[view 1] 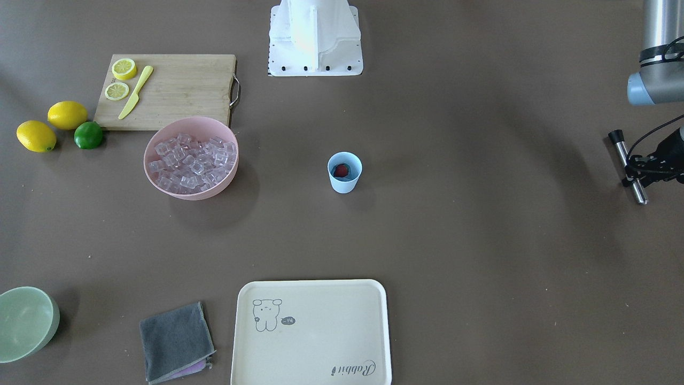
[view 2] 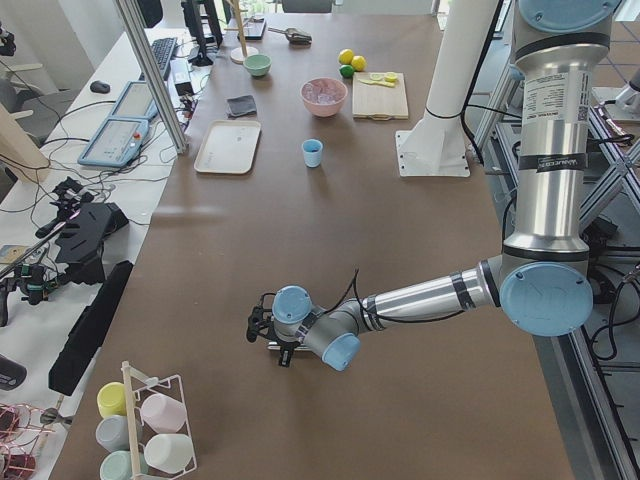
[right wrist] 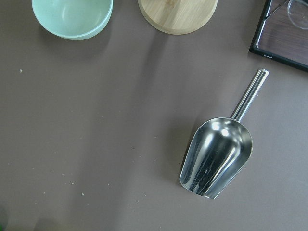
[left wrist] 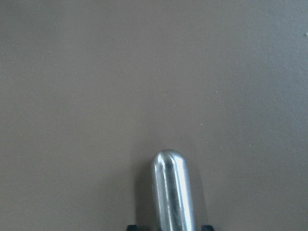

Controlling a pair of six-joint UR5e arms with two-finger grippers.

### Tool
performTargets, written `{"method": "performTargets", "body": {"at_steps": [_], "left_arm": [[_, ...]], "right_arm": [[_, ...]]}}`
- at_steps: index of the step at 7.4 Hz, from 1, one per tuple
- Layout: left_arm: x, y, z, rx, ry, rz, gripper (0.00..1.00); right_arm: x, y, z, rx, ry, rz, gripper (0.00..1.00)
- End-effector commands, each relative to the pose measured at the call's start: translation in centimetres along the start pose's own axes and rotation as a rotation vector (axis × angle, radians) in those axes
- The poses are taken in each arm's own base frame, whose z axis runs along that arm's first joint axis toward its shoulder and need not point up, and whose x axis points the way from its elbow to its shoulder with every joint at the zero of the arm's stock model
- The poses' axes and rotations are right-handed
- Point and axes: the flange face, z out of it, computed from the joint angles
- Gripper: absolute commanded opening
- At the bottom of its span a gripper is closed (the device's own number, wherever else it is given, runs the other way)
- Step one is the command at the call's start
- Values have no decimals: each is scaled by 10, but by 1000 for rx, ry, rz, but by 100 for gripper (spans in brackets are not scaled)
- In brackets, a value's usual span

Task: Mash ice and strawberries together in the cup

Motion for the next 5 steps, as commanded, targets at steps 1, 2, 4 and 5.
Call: {"method": "performTargets", "body": {"at_steps": [1, 2, 4, 5], "left_arm": [[17, -14, -7, 19, 12, 32, 0], [23, -17, -11, 28, 25, 49, 0], [99, -69, -62, 151, 98, 160, 0], [148, -111, -91, 232, 141, 231, 0]], "right_arm": [[2, 6, 2, -3, -2, 8, 100], [2, 8, 1, -2, -3, 8, 100], [-5, 9, -11, -1, -4, 21, 100], [-14, 9, -18, -20, -12, 39, 100]]}}
